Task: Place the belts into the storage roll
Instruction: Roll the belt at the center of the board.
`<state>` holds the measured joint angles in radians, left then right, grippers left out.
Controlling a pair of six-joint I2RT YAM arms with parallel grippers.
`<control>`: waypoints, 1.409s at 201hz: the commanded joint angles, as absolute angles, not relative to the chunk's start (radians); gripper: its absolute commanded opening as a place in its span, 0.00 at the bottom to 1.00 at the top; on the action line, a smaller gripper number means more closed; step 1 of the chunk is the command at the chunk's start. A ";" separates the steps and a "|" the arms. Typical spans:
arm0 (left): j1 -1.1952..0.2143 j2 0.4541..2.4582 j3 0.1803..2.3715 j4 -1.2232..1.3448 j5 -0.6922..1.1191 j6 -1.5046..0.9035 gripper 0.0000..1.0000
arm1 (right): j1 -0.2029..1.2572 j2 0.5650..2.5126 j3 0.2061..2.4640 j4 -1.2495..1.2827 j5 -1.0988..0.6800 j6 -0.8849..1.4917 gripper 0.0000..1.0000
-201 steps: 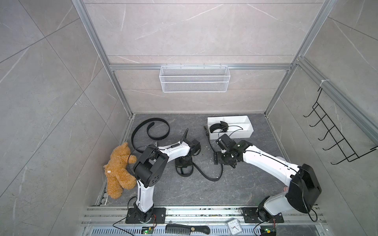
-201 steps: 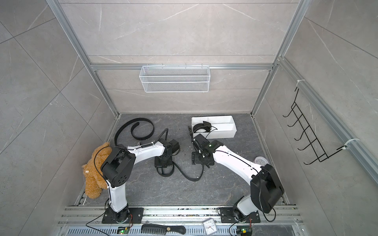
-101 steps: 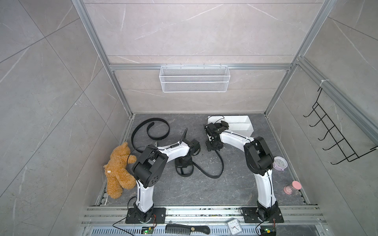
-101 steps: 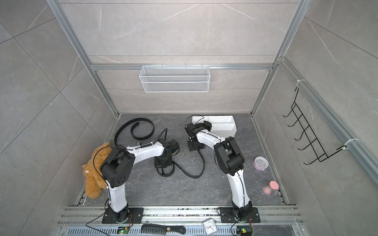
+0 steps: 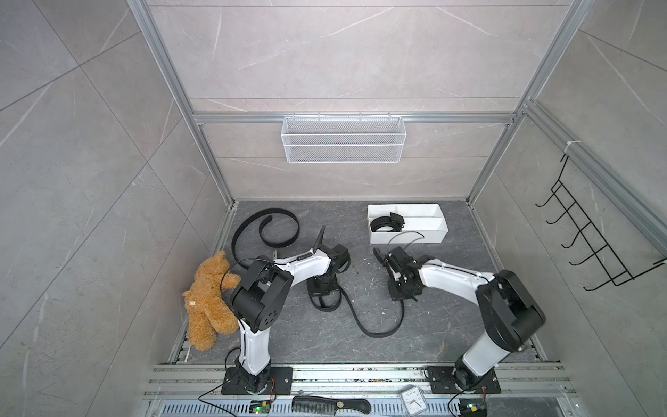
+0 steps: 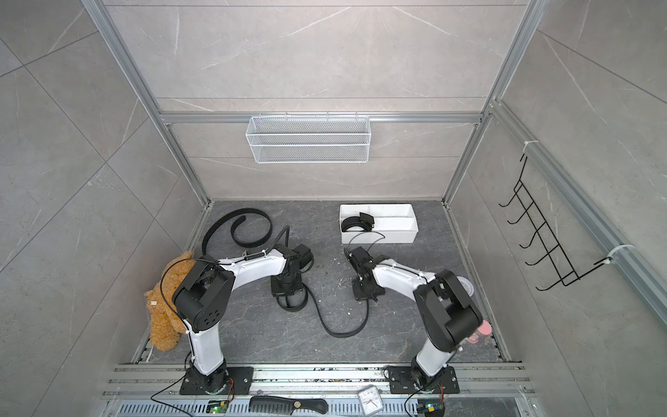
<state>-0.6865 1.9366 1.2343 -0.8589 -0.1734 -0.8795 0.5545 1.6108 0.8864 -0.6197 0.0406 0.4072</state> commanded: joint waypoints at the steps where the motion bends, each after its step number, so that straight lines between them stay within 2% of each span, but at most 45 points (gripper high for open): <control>1: -0.658 2.134 1.140 -0.449 -0.078 -0.919 0.00 | 0.555 1.520 0.772 -0.647 -0.004 0.570 0.00; 31: -0.659 2.158 1.172 -0.428 -0.078 -0.948 0.00 | 0.586 1.394 0.639 -0.574 -0.126 0.721 0.00; 52: -0.659 2.183 1.230 -0.419 -0.090 -0.962 0.00 | 0.664 1.395 0.606 -0.513 -0.174 0.815 0.00; 90: -0.657 2.246 1.379 -0.455 -0.098 -0.968 0.00 | 0.852 1.394 0.595 -0.427 -0.190 1.005 0.00; 131: -0.674 2.209 1.365 -0.453 -0.109 -0.971 0.00 | 1.000 1.422 0.629 -0.353 -0.183 1.139 0.00; 162: -0.681 2.177 1.334 -0.507 -0.179 -0.988 0.00 | 0.984 1.414 0.677 -0.475 -0.095 1.086 0.00; 192: -0.690 2.100 1.243 -0.493 -0.275 -1.047 0.00 | 0.878 1.324 0.668 -0.561 -0.061 1.007 0.00; 230: -0.745 2.049 1.240 -0.530 -0.368 -1.130 0.00 | 0.727 1.219 0.657 -0.653 -0.066 0.906 0.00; 283: -0.750 1.979 1.238 -0.536 -0.458 -1.235 0.00 | 0.676 1.125 0.545 -0.633 -0.107 0.926 0.00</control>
